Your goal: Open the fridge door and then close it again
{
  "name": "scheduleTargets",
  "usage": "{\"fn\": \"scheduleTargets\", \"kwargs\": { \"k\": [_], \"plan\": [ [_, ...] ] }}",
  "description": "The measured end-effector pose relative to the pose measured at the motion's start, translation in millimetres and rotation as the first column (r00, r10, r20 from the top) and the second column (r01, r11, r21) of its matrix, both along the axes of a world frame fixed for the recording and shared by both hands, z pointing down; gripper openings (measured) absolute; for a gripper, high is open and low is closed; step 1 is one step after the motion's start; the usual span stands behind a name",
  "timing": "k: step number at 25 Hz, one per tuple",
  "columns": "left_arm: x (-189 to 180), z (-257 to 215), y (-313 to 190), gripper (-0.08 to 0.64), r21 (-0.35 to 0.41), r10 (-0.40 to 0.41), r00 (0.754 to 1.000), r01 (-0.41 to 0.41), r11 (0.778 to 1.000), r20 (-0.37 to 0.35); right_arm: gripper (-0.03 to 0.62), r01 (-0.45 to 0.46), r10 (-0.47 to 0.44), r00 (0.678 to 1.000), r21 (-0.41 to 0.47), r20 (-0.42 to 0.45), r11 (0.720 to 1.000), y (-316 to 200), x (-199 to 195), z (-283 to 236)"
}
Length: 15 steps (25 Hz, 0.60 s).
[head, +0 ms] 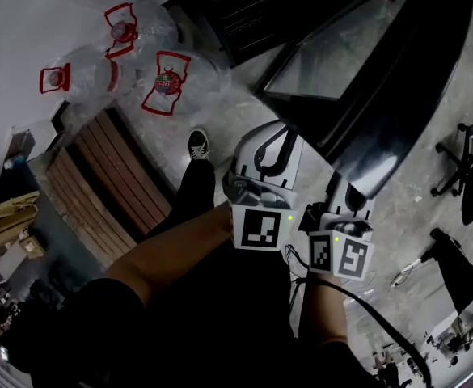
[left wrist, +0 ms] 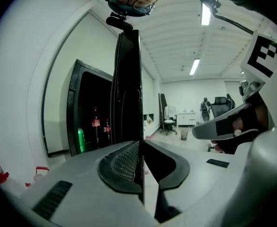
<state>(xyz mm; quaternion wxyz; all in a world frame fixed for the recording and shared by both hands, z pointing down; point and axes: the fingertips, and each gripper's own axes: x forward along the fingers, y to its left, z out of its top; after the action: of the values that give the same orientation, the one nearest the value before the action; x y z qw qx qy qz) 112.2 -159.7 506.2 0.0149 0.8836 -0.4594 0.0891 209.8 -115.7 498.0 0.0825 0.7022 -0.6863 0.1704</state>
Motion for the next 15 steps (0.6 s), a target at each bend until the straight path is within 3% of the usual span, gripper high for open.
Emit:
{"fn": "scheduleTargets", "kwargs": {
  "k": [15],
  "plan": [
    [2.4,4.8,3.1,0.038,-0.031,-0.01,1.0,0.01,0.999,0.008,0.015,-0.013,0.011,0.999,0.041,0.046,0.999,10.8,8.7,-7.0]
  ]
}}
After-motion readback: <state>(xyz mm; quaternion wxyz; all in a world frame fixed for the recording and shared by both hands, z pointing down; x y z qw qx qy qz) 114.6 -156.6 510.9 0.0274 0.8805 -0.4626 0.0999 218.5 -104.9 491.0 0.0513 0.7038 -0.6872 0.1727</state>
